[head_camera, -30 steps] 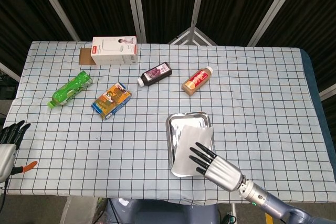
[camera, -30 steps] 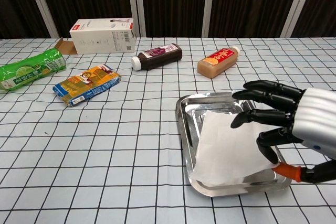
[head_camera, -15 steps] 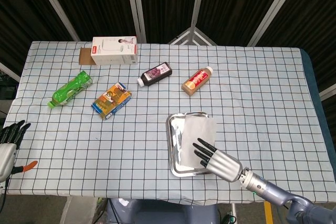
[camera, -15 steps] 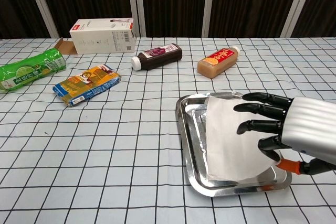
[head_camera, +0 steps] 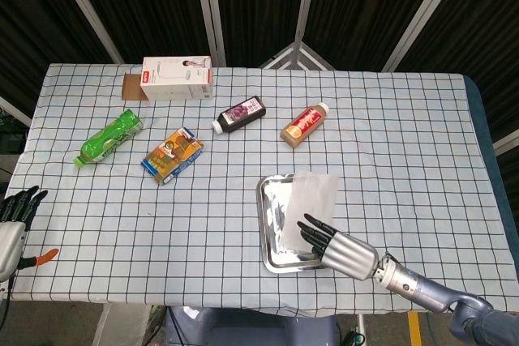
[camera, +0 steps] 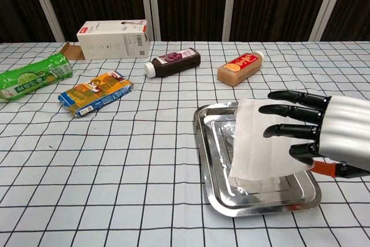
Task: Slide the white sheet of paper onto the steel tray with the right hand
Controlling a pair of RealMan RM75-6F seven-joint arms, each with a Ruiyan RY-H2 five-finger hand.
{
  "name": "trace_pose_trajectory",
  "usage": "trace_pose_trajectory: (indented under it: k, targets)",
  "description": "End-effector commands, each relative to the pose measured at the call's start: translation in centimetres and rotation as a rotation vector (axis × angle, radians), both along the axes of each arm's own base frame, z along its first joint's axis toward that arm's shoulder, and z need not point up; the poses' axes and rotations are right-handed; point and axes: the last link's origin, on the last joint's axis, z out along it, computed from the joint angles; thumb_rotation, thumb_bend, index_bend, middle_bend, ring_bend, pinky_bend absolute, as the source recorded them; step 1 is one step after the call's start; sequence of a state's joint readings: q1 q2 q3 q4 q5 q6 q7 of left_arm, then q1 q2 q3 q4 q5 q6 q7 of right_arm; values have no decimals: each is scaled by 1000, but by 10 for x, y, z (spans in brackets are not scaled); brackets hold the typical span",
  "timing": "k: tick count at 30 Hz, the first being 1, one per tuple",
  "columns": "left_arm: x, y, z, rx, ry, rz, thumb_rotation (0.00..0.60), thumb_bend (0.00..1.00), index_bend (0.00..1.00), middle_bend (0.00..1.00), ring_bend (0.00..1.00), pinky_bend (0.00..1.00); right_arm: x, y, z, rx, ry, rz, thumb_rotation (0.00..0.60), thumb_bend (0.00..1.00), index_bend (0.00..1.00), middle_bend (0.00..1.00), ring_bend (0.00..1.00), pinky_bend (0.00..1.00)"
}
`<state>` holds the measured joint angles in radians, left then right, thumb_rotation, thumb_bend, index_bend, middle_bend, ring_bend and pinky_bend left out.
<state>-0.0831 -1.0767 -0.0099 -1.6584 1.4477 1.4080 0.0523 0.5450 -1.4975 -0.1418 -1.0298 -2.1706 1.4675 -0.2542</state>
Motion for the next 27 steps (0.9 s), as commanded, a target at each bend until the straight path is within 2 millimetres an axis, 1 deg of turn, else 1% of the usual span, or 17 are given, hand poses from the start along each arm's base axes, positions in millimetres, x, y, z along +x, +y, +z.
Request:
trace_pose_trajectory:
  k: [1, 10, 14, 18, 27]
  targets:
    - [0, 0, 0, -1, 0, -1, 600, 0, 0, 0, 0, 0, 0, 4, 2, 14, 9, 33, 600, 469, 734, 265, 54, 0]
    - [1, 0, 0, -2, -1, -2, 600, 0, 0, 0, 0, 0, 11, 19, 0, 63, -33, 90, 600, 469, 733, 265, 54, 0]
    - [1, -1, 0, 1, -3, -3, 600, 0, 0, 0, 0, 0, 13, 22, -2, 68, -34, 104, 600, 469, 733, 265, 54, 0]
    - [1, -1, 0, 1, -3, -3, 600, 0, 0, 0, 0, 0, 13, 19, -4, 65, -24, 106, 600, 469, 733, 265, 54, 0]
    - [0, 0, -1, -3, -8, 5, 600, 0, 0, 0, 0, 0, 11, 4, -4, 70, 41, 167, 600, 470, 733, 265, 54, 0]
